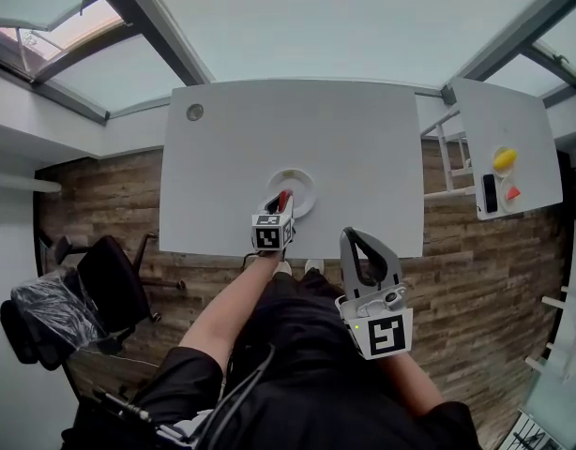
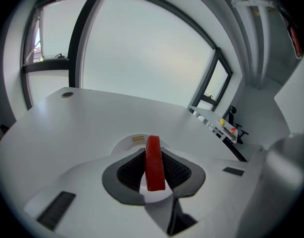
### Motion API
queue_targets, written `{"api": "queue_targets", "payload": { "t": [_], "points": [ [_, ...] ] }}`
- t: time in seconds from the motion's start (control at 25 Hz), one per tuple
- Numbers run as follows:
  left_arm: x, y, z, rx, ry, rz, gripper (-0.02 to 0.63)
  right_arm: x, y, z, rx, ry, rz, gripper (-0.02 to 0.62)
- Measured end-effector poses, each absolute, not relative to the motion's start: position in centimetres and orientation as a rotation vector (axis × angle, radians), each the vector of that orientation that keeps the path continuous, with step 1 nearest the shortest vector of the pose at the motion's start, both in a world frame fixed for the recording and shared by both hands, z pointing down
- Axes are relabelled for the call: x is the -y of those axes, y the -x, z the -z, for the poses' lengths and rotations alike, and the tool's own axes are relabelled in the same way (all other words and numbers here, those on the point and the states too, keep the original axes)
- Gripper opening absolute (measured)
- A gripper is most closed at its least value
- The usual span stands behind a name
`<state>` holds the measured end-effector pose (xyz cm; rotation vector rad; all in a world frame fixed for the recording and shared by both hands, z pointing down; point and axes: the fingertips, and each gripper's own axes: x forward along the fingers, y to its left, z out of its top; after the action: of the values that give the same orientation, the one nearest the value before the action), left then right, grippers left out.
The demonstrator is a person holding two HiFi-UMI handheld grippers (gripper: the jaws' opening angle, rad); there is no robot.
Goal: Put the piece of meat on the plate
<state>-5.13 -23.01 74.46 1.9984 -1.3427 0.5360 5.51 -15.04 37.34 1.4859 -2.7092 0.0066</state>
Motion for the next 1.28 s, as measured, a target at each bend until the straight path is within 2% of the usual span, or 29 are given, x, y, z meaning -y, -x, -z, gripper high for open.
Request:
{"api": "queue_targets", "payload": {
  "t": [1.28],
  "points": [
    [23.8, 3.7, -76.8, 1.275, -2.080, -0.664, 0.089, 13.5, -7.5, -37.6, 2.617, -1.571, -0.001, 0.003]
  ]
}}
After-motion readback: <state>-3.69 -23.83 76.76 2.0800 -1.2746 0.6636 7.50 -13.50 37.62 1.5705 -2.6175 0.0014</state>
